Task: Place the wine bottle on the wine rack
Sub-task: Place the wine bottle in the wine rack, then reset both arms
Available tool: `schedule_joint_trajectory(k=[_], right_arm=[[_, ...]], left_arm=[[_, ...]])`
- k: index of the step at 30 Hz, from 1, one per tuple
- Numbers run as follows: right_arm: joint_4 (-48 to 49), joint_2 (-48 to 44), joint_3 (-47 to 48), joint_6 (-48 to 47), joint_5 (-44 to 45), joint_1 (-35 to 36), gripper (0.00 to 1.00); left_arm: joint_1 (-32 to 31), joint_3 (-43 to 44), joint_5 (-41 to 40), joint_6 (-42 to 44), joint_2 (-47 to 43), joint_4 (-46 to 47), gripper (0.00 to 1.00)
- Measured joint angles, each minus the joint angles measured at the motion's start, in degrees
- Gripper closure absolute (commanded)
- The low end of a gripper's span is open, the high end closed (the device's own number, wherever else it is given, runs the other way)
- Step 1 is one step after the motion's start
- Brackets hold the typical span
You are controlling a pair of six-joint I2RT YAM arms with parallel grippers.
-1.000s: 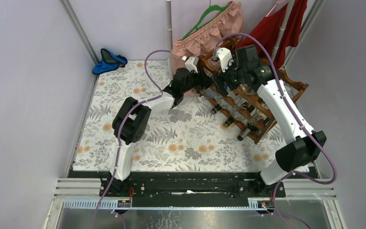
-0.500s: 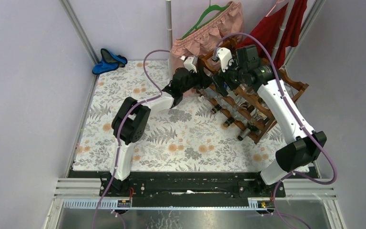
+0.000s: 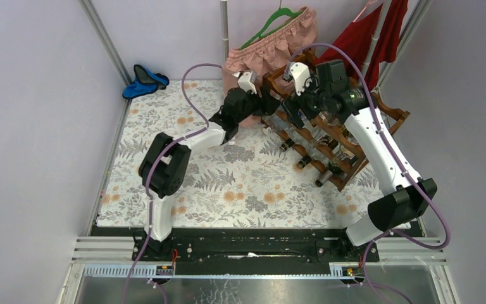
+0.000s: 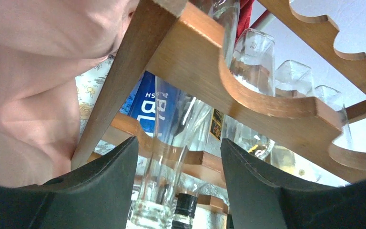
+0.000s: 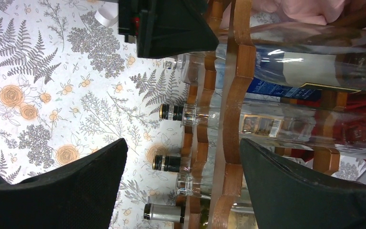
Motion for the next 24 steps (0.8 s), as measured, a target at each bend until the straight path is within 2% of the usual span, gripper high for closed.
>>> schedule_joint_trajectory(k=[6,12,17,19,24], right_arm=[[-0.1,-2.1,0.0,-0.1,-1.0,0.0,0.02],[-1.4,-5.3,-0.6,-0.2,-2.5,0.0,0.00],[-2.3,-10.0,-2.3,-0.3,-4.7,-0.1,0.00],[-2.2,-12.7,-3.9,-0.4,-6.1,-0.1,0.00],[-2.0,-21.2,-8.3,0.7,-9.6,-2.6,0.00]], left_arm=[[0.1,-6.6,-0.7,0.1,-6.8,0.1,0.27],[0.5,-20.7,-0.8,-0.1,-17.1,1.1,0.26],[0.8,-28.6,-0.8,0.5,-26.0,-0.2,0.24],[0.8,-32.5,-0.7,0.9,-32.0,-1.0,0.03],[0.8,-35.4,-1.1,5.2,-48.5,-9.6,0.01]])
